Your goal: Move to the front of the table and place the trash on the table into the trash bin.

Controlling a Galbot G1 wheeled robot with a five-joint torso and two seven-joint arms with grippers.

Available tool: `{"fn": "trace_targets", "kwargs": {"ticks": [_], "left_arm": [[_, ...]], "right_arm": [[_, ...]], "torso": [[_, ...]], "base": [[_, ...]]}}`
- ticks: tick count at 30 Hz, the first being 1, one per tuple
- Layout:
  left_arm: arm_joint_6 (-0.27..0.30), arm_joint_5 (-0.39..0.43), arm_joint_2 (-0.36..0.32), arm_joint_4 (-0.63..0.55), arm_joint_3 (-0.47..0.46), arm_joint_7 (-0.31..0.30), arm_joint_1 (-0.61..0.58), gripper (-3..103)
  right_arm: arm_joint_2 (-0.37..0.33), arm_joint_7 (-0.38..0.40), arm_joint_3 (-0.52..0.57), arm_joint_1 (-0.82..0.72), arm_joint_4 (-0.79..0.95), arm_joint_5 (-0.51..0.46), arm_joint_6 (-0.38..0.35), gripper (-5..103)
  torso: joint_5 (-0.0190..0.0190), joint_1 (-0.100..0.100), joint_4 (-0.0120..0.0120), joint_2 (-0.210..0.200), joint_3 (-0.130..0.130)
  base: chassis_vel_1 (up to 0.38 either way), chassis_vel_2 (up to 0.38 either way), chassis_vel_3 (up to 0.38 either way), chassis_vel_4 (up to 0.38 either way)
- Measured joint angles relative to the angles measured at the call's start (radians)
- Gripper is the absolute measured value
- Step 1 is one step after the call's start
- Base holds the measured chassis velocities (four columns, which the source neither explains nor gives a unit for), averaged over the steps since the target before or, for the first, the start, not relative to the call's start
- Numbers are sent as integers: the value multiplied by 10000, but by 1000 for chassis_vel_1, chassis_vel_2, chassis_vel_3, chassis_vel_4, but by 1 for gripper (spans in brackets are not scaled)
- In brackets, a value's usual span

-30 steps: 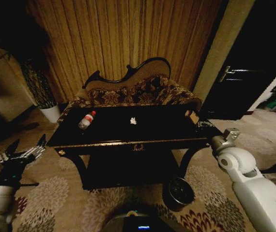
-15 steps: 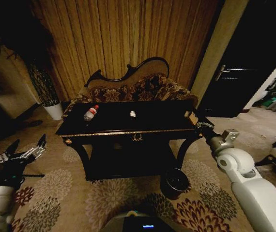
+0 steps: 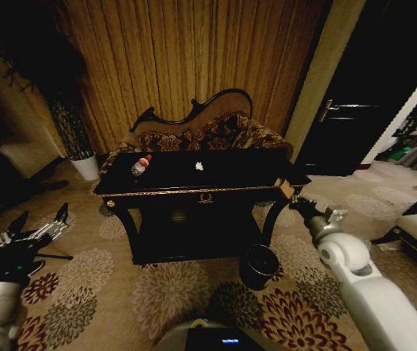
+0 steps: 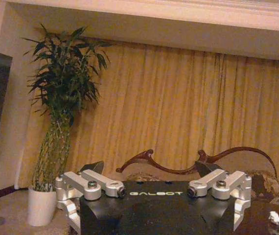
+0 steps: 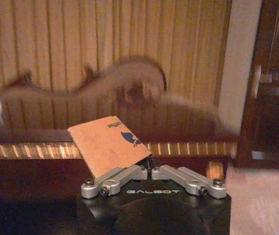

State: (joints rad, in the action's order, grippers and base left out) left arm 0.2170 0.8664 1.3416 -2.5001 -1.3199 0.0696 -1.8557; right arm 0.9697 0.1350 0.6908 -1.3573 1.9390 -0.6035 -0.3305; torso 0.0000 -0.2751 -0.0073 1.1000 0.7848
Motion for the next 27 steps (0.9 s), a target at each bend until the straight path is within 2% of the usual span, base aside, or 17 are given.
{"fn": "trace_targets", "kwargs": {"ticks": [4, 9, 14, 21, 23, 27], "left_arm": [[0, -8, 8, 0, 5, -2, 10, 100], [-1, -175, 74, 0, 115, 9, 36, 100], [-4, -197, 123, 0, 163, 9, 25, 100], [-17, -194, 131, 0, 141, 17, 4, 100], [-22, -194, 121, 0, 128, 29, 4, 100], [-24, -219, 138, 0, 151, 34, 17, 100]], "right_arm": [[410, -306, -273, -153, -1113, 244, -10, 0], [1061, -547, -748, 214, -2902, 563, -704, 0], [1418, -532, -1013, 778, -4389, 695, -716, 0], [1780, -554, -1380, 1719, -6797, 1253, 159, 0], [1955, -549, -1445, 2403, -7880, 1614, 502, 0], [2129, -439, -1510, 2936, -8612, 1800, 702, 0]], "torso": [[3, -1, -2, -1, 0], [1, 7, 0, 3, -4], [0, 7, 0, 2, -3], [1, 7, -3, 2, -3], [-2, 7, 0, 2, -3], [3, 6, 0, 1, -2]], "base": [[0, 0, 0, 0], [0, 0, 0, 0], [0, 0, 0, 0], [0, 0, 0, 0], [0, 0, 0, 0], [0, 0, 0, 0]]}}
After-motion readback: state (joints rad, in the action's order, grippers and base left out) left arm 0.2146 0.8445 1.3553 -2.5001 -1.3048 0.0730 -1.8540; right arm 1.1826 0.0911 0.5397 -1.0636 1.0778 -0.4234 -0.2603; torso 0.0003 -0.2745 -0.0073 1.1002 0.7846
